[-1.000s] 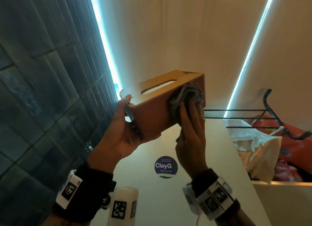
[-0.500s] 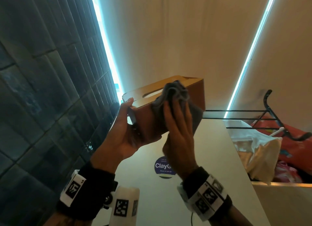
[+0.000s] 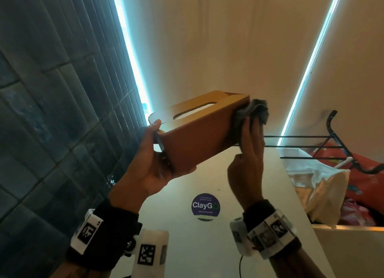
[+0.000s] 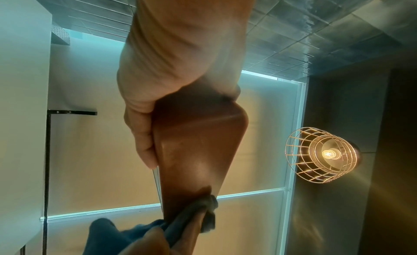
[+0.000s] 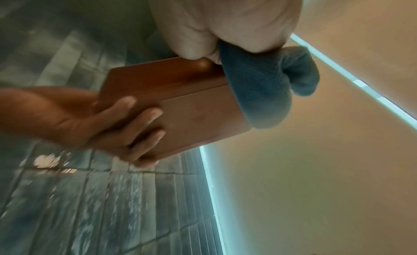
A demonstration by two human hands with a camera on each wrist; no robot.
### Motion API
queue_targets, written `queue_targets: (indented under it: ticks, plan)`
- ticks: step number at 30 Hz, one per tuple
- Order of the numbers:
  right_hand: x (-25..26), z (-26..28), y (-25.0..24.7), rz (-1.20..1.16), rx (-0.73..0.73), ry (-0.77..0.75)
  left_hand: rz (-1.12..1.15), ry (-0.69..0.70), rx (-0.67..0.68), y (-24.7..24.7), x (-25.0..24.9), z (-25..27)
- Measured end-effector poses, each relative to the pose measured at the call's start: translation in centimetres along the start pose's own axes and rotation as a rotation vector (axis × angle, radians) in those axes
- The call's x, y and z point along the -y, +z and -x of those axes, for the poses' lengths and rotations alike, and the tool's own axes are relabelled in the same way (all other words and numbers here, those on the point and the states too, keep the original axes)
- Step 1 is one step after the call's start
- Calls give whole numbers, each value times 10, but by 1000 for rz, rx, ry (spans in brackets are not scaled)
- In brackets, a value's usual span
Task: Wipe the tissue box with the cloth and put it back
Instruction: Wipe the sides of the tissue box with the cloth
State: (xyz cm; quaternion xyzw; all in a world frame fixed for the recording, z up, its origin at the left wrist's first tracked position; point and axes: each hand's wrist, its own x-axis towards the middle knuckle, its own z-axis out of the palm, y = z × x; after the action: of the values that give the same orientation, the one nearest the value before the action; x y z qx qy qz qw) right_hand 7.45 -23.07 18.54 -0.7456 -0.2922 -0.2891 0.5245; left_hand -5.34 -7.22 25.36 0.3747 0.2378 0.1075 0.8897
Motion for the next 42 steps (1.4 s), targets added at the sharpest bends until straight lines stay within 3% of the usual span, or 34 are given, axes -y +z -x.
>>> queue_targets:
  ticks: [2,6,8,10,13,16,19,22,31,37,42]
  plan:
    - [18,20,7,59,31,-153,10,-3,-2,3,2,-3]
    - [34,58,11,32,373,-555,56,-28,102,4,1,-4]
    - [15,56,8,24,394,-611,70,-22,90,0,0,-3]
    - [-6,46,5,4,298,-495,73,0,43,-5,-1,-3]
    - [-21,35,6,-100,207,-48,39,29,-49,-10,1,-5]
    - [-11,24,1,-612,217,562,-5,84,-74,-11,4,-7]
    - [5,16,-2,-943,209,895,-74,150,-60,-7,13,-7]
    - [7,9,8,-1046,257,956,-89,173,-51,-1,26,-6]
    - [3,-13,16,-1020,426,884,-246,228,-92,13,50,3]
    - [-2,-31,1,-971,532,849,-224,170,-40,0,55,6]
    - [-7,-49,-22,-979,713,904,-83,-24,-37,-27,22,-2]
